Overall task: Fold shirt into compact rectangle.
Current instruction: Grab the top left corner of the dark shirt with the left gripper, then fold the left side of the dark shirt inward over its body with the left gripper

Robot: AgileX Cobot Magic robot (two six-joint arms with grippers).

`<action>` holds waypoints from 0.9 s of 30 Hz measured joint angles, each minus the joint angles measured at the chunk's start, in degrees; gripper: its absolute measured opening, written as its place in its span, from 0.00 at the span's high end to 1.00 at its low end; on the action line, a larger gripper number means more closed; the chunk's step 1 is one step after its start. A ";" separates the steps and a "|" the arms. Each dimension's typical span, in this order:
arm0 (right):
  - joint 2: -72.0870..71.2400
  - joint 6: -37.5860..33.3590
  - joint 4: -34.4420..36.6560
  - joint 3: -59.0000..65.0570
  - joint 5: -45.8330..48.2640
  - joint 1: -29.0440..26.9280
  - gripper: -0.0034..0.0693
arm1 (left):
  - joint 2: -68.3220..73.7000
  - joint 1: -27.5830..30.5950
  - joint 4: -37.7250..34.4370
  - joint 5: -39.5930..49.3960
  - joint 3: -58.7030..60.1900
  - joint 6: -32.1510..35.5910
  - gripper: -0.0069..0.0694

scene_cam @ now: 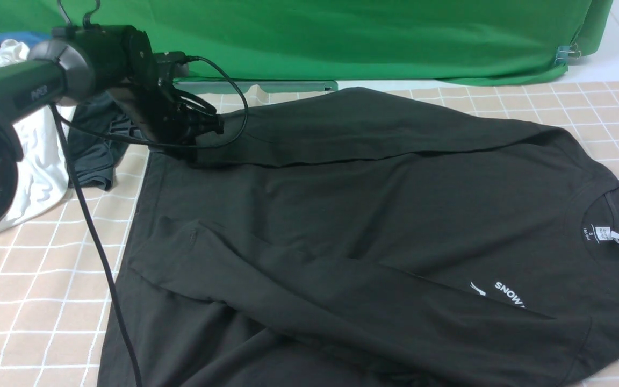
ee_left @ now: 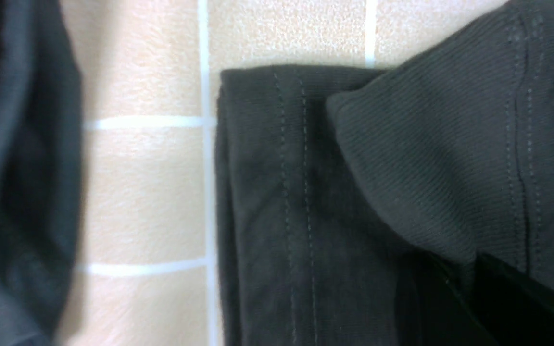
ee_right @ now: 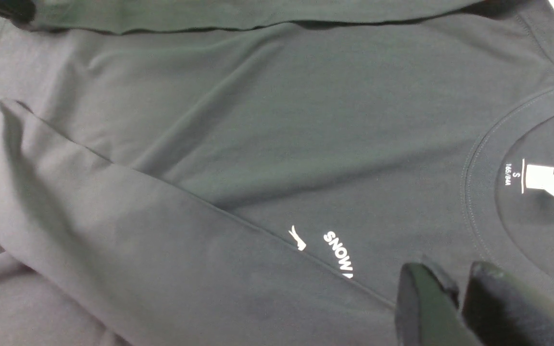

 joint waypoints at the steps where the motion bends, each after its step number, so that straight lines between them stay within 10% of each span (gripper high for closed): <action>1: 0.00 0.00 0.00 0.00 0.00 0.00 0.72 | -0.21 0.00 0.08 0.12 0.00 0.05 0.84; 13: 0.00 0.00 0.00 0.00 0.80 0.00 0.71 | -13.32 0.00 -0.62 16.64 0.41 0.66 0.84; 27: 0.00 -1.40 0.00 0.00 1.08 0.00 0.70 | -32.01 -3.37 -3.07 16.40 24.87 -4.07 0.84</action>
